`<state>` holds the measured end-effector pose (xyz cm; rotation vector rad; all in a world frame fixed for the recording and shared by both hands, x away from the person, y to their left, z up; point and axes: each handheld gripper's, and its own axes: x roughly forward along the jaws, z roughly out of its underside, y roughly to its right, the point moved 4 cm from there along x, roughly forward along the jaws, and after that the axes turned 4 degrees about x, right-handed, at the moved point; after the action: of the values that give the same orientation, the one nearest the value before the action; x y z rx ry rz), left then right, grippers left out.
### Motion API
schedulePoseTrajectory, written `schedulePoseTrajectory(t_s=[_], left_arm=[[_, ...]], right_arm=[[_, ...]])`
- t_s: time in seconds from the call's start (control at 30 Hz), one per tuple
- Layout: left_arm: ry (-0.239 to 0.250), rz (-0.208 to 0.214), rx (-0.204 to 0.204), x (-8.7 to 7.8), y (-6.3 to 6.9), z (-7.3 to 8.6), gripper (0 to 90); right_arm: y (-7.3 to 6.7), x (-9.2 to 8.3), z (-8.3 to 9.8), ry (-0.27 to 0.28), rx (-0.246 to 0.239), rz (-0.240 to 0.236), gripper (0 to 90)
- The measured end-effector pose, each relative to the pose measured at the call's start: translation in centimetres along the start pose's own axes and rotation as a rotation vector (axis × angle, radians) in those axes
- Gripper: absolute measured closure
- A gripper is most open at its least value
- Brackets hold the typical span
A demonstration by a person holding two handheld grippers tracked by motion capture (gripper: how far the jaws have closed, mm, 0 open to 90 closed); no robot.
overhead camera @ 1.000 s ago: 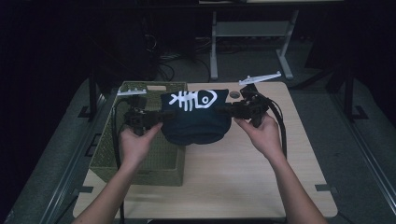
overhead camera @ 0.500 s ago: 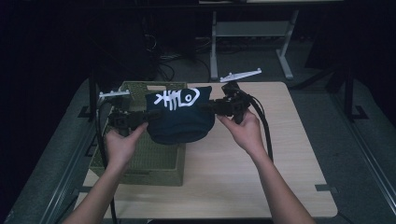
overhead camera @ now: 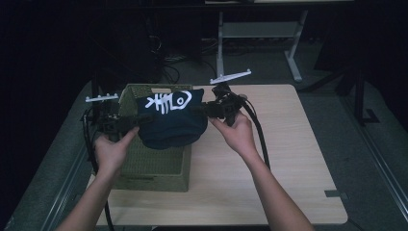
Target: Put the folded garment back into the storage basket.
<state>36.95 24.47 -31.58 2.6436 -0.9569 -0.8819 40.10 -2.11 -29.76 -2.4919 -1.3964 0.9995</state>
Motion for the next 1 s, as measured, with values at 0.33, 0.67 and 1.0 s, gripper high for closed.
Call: schedulePoseTrajectory(t_s=[0.33,0.67,1.0], left_arm=[[0.000,-0.027,-0.023,-1.1,-1.6,0.3,69.7],[-0.007,-0.056,-0.055,-2.0,-3.5,0.9,69.6],[-0.015,-0.087,-0.091,-2.5,-5.4,1.7,69.5]], right_arm=[[-0.6,2.4,-0.2,-0.005,0.005,-0.018,72.4],[-1.1,4.9,-0.1,-0.017,0.000,-0.021,72.2],[-1.5,7.6,0.3,-0.027,0.013,-0.035,72.2]])
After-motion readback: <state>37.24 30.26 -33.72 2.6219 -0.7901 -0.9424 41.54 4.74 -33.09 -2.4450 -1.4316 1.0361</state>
